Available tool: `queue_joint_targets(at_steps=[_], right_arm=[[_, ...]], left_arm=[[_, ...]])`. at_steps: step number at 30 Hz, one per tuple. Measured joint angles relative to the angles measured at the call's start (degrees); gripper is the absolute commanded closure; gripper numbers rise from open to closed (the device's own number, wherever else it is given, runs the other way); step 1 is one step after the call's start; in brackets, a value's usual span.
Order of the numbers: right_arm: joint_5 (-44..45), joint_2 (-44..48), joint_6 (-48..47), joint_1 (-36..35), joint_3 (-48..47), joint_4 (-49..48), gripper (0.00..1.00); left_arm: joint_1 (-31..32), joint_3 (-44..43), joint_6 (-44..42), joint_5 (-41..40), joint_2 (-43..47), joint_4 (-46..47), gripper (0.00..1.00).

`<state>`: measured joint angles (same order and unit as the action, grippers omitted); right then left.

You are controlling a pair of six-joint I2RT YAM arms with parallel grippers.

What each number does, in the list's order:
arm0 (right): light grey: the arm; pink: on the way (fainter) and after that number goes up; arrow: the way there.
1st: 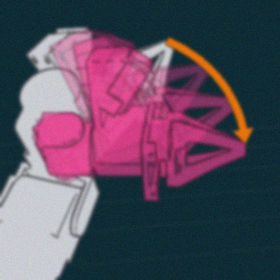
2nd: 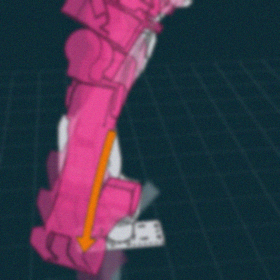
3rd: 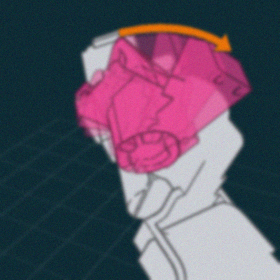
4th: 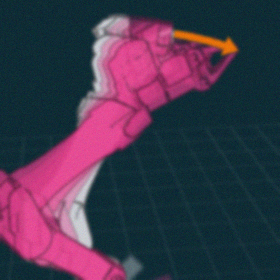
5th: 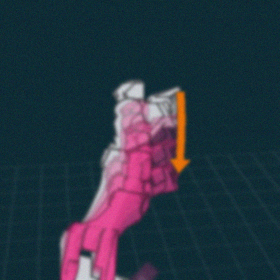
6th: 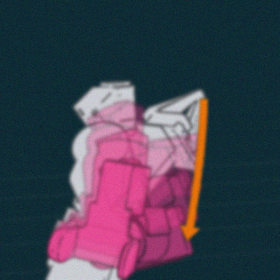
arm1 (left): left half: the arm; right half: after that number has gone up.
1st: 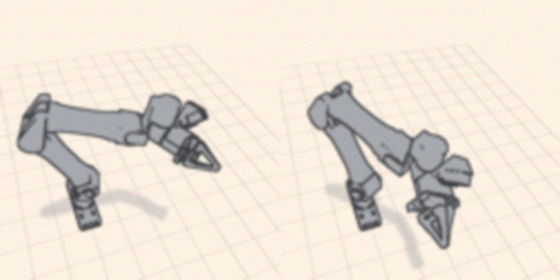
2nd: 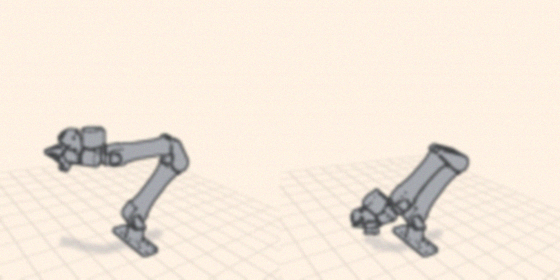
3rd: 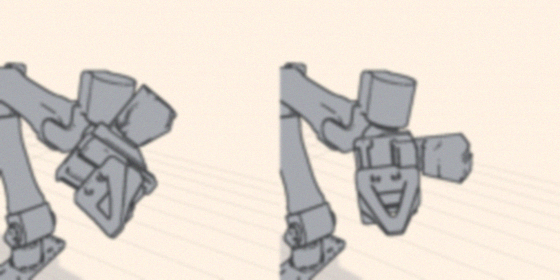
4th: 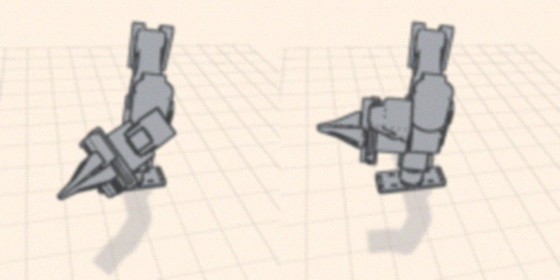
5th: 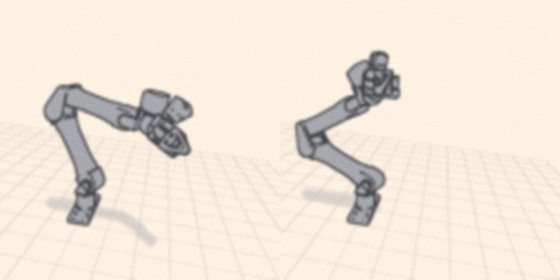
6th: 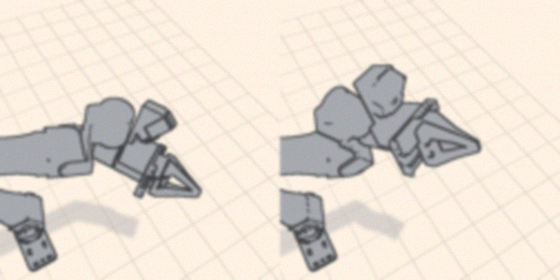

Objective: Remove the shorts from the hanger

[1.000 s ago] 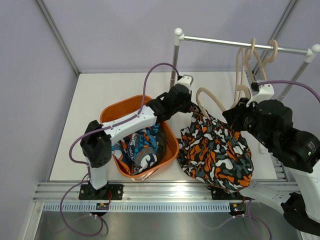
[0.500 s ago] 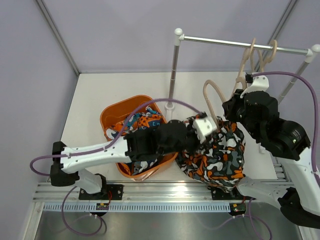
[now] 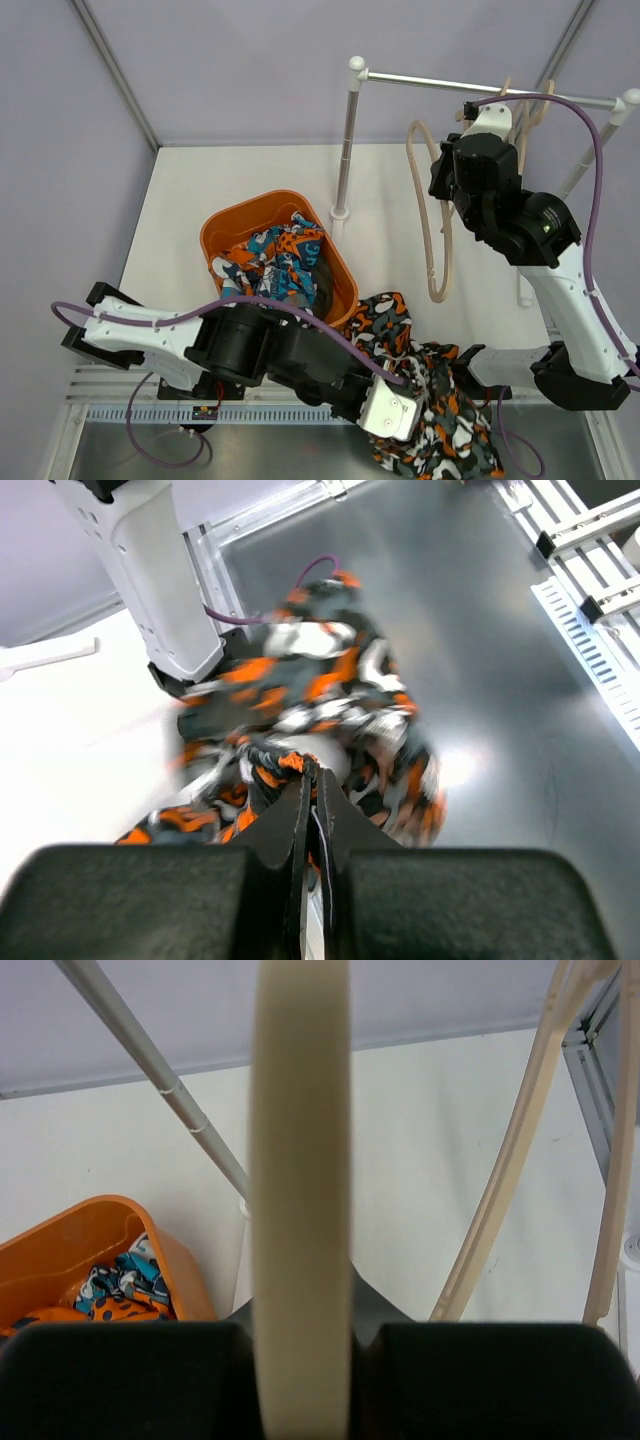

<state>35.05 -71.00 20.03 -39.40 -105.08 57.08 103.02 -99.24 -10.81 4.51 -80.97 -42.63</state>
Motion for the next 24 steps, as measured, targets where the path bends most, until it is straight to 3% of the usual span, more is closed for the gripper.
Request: queue_joint_targets(at_steps=[4,10,15,24], right_arm=[[2.51,-2.29,-0.96,0.00,-4.02,0.02,1.00],[3.19,-1.55,-1.03,0.00,-3.72,0.24,1.00],[3.39,-0.09,-1.05,0.00,-3.06,1.20,1.00],[3.41,1.01,-1.46,0.02,-3.08,1.73,1.00]], left_arm=[[0.00,0.46,-1.05,-4.02,3.54,0.33,1.00],[-0.04,0.48,-8.87,-27.15,10.32,10.12,1.00],[-0.35,-4.24,-25.29,-44.11,10.62,27.50,1.00],[-3.23,-11.56,-54.86,-49.72,10.91,61.79,1.00]])
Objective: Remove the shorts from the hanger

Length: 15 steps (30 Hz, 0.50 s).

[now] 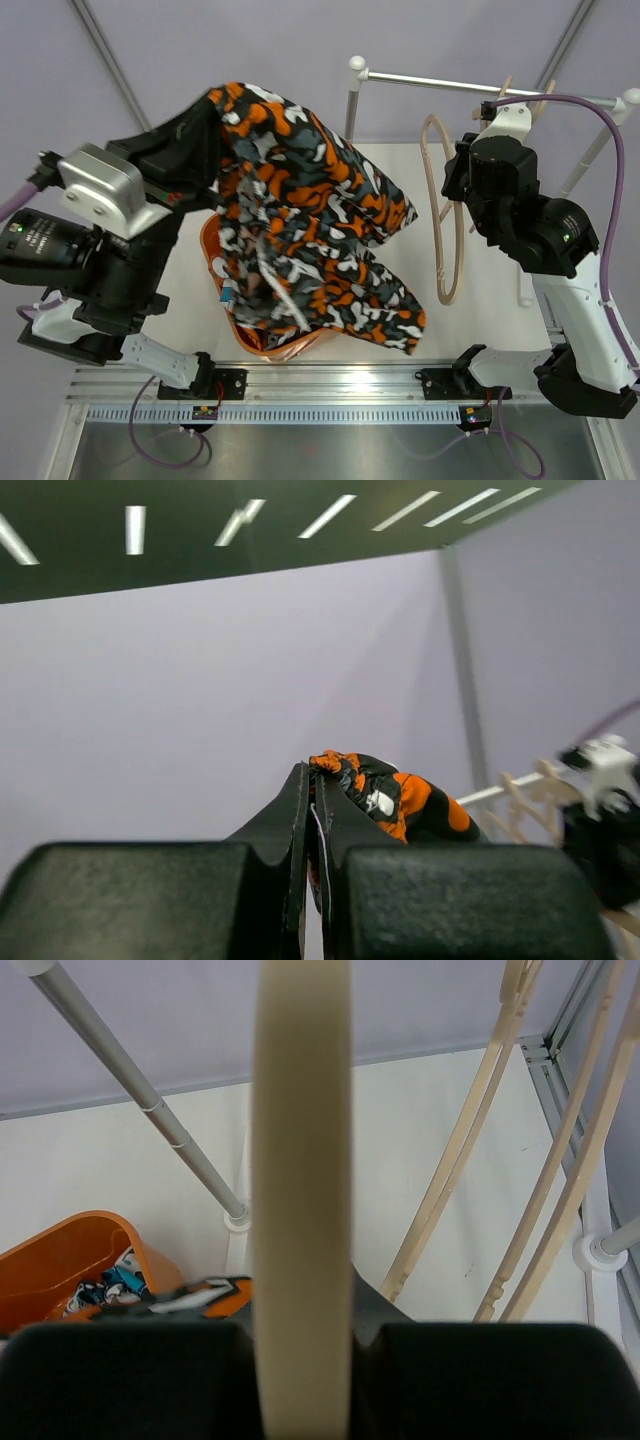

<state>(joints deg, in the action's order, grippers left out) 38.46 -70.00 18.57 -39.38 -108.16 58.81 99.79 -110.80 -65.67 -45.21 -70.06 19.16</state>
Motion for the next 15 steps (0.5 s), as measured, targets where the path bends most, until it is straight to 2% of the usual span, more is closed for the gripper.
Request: queue_joint_targets(at_steps=[4,7,11,15], right_arm=[[-0.02,0.02,-0.44,-0.02,-0.17,0.72,1.00],[0.00,0.02,-0.63,-0.02,-0.26,0.94,1.00],[-0.09,0.09,-0.63,-0.02,-0.24,0.92,1.00],[-0.15,0.61,-0.57,-0.02,0.61,0.74,1.00]], left_arm=[[-4.63,-0.04,-5.68,0.07,0.94,7.63,1.00],[-8.37,0.28,-5.97,0.24,1.99,9.05,1.00],[-13.44,6.58,-2.56,0.46,6.32,9.03,1.00],[-19.04,15.78,5.77,0.63,10.62,6.56,1.00]])
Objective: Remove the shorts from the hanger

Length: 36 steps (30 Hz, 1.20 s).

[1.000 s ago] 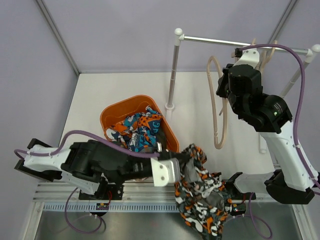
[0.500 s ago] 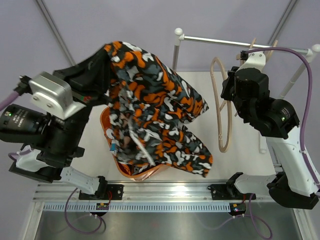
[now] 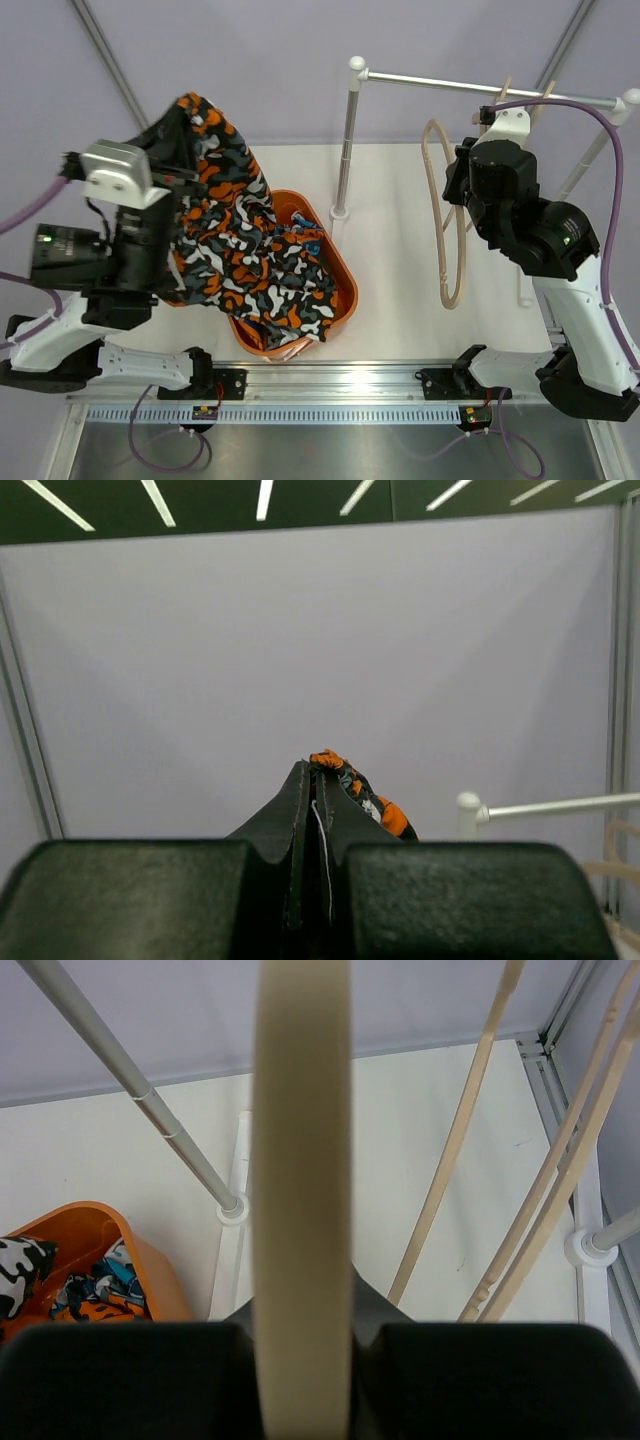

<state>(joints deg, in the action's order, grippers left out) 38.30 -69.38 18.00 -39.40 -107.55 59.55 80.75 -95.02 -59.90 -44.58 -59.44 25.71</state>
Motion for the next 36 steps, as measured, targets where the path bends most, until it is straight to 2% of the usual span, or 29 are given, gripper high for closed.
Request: queue_joint_targets(at_steps=[5,8,13,16,19,22,25,29,31,32,36], right_arm=[[-0.20,1.68,0.31,0.00,3.32,-0.26,1.00],[-0.31,2.69,0.50,0.00,4.79,-0.24,1.00],[-0.48,4.50,1.16,0.00,6.69,-1.18,1.00],[-0.63,6.16,1.42,0.00,8.37,-1.42,1.00],[-0.85,7.76,1.73,0.00,10.05,-1.40,1.00],[-0.92,8.81,1.97,0.00,11.06,-1.42,1.00],[-1.31,9.64,2.34,0.00,11.76,-1.40,1.00],[-1.90,10.21,2.84,0.00,12.39,-1.40,1.00],[-2.16,10.45,3.06,0.00,12.87,-1.36,1.00],[-2.45,10.56,3.19,0.00,13.11,-1.36,1.00],[-3.32,10.62,3.50,0.00,13.68,-1.14,1.00]], left_arm=[[-5.11,12.66,15.41,-0.37,1.62,-8.13,1.00],[-7.63,16.94,25.53,-1.90,-0.35,-15.21,1.00],[-16.04,24.15,51.43,-2.32,-5.75,-31.54,1.00],[-23.19,32.74,69.18,-0.44,-6.36,-39.93,1.00],[-30.27,45.29,86.60,2.16,-4.48,-42.88,1.00],[-33.05,54.69,99.71,4.50,-2.75,-43.98,1.00],[-35.93,59.19,109.92,8.61,-3.72,-42.64,1.00],[-43.23,63.49,119.05,18.86,-11.17,-31.39,1.00],[-45.92,63.58,121.72,22.80,-16.96,-26.01,1.00],[-46.82,62.88,122.75,24.39,-20.26,-23.19,0.94],[-47.74,56.74,123.97,29.20,-29.68,-16.00,0.86]])
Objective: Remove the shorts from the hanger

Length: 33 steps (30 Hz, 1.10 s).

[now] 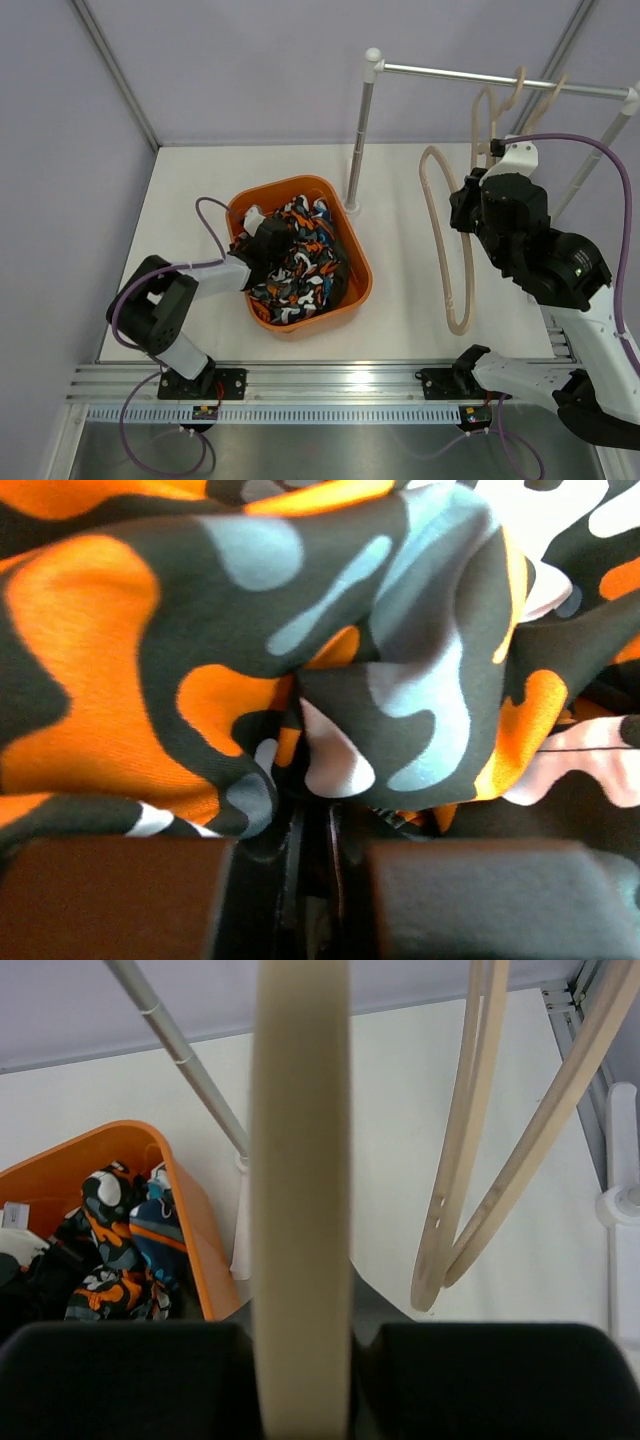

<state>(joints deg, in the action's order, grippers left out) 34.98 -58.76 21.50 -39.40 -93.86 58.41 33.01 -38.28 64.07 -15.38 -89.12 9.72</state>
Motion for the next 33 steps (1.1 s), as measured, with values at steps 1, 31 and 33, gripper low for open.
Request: queue_joint_targets(at_steps=[1,31,33], right_arm=[[-0.15,0.00,0.11,0.00,0.22,0.04,1.00],[0.83,-9.90,-3.50,1.25,-9.57,0.92,1.00],[0.31,-11.78,-3.91,2.75,-10.62,0.72,1.00]], left_arm=[[-0.02,-1.05,0.24,0.87,-1.46,1.18,0.81],[0.83,-13.09,-18.58,-8.85,30.18,-32.54,0.01],[0.83,-17.55,-21.44,-9.05,31.58,-33.97,0.01]])
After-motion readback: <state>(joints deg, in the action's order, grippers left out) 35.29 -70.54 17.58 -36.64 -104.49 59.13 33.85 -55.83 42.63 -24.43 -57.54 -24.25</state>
